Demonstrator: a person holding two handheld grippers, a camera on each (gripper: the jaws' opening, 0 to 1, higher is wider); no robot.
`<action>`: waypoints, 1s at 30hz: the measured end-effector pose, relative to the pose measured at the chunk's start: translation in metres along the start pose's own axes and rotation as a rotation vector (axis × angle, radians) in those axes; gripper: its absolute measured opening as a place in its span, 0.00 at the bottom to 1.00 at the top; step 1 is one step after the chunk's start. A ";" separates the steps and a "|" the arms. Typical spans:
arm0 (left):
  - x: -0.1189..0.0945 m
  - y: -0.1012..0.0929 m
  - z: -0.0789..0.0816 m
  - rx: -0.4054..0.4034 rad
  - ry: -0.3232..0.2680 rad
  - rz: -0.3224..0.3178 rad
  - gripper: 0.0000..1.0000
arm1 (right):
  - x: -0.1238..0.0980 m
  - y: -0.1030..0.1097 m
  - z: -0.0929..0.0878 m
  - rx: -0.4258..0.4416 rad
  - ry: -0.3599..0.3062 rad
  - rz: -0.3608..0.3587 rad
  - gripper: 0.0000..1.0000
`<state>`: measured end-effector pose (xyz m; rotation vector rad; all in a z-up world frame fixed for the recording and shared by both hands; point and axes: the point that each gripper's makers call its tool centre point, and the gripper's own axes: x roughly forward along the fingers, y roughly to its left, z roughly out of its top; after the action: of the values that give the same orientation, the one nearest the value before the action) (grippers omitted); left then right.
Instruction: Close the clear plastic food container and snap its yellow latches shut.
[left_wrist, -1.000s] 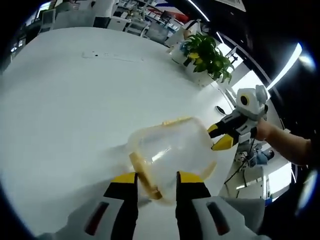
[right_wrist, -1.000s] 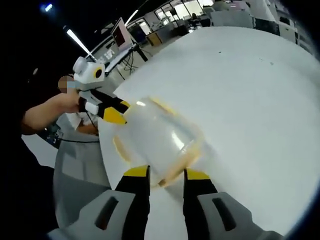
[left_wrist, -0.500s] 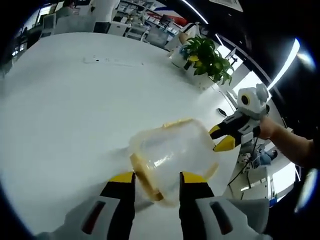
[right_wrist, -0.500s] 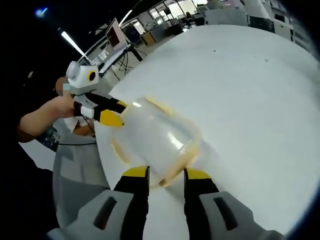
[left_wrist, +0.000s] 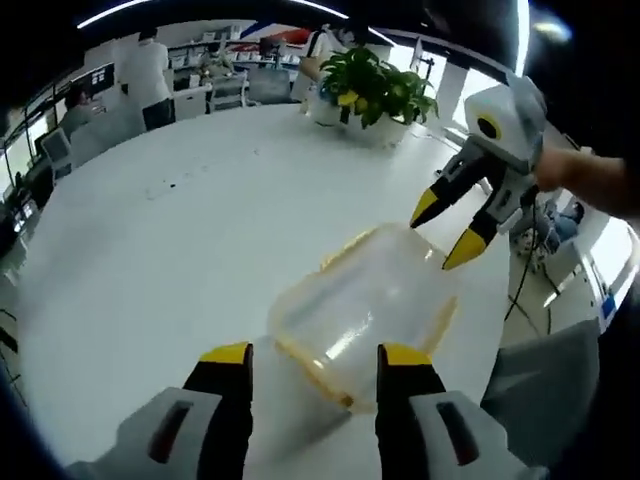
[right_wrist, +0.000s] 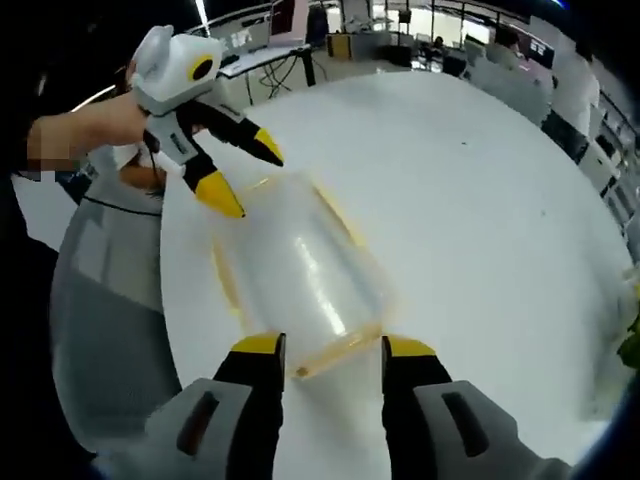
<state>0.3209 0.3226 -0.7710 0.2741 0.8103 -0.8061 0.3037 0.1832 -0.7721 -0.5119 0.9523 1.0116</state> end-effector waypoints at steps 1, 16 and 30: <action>-0.001 0.000 0.003 0.058 0.013 0.017 0.41 | 0.000 -0.001 0.000 -0.017 0.001 -0.003 0.38; 0.006 -0.034 0.037 0.378 0.035 -0.057 0.41 | 0.000 0.017 0.034 -0.184 -0.047 0.101 0.50; 0.013 -0.046 0.036 0.457 0.047 -0.065 0.38 | 0.013 0.032 0.043 -0.252 -0.025 0.156 0.45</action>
<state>0.3120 0.2660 -0.7522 0.6766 0.6745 -1.0460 0.2962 0.2363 -0.7597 -0.6401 0.8563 1.2854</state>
